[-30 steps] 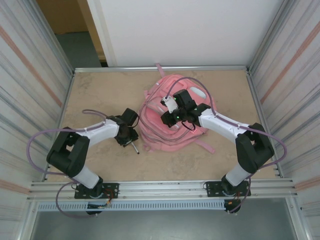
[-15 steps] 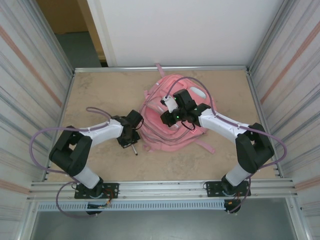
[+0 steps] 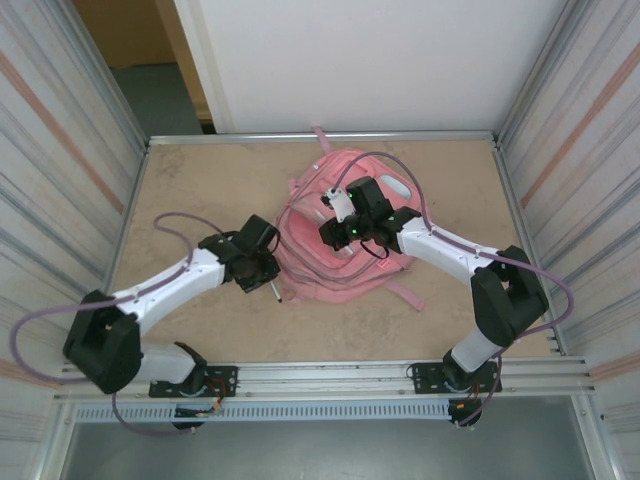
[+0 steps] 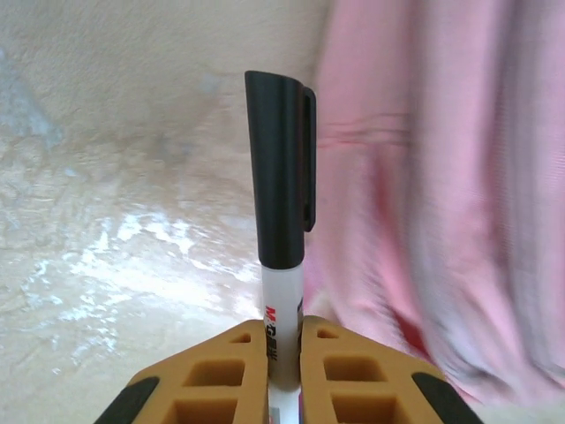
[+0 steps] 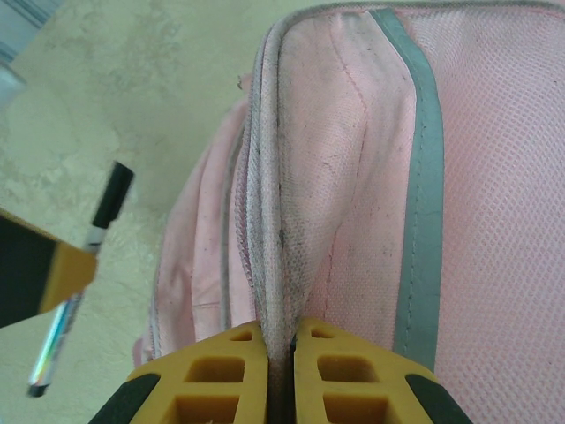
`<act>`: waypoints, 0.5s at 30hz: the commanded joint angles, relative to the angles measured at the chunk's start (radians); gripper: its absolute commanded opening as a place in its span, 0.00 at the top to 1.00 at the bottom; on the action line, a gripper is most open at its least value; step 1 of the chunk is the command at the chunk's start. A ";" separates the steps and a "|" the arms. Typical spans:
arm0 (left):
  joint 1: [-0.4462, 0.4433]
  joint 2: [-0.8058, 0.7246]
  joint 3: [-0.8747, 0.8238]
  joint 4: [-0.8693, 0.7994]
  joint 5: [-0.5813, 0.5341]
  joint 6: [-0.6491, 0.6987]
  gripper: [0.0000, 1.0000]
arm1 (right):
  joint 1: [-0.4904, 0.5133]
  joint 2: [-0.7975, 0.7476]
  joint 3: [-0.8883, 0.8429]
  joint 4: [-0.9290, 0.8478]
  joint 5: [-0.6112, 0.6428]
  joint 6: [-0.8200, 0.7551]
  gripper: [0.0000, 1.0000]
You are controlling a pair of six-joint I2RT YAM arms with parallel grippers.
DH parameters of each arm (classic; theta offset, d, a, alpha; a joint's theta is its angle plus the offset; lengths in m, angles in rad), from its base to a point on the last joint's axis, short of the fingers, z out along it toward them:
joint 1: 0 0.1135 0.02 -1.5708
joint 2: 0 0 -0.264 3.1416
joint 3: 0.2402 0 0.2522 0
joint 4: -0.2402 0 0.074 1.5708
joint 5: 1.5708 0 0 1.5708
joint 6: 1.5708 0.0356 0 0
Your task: Pack the student bag
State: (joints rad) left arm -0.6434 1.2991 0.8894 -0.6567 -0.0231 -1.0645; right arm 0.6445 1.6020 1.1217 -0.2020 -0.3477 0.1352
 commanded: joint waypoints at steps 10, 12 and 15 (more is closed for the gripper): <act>-0.011 0.061 0.039 0.426 0.013 -0.075 0.90 | -0.035 -0.067 -0.010 0.076 -0.157 0.088 0.90; -0.006 0.113 0.074 0.460 0.017 -0.059 0.91 | -0.039 -0.071 -0.024 0.103 -0.183 0.123 0.90; -0.003 0.185 0.119 0.497 -0.004 -0.039 0.91 | -0.045 -0.074 -0.041 0.138 -0.212 0.164 0.90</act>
State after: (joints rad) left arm -0.6556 1.4513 0.9546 -0.2543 -0.0166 -1.1217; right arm 0.5995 1.5814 1.0878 -0.1558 -0.4576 0.2314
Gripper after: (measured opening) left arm 0.100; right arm 0.101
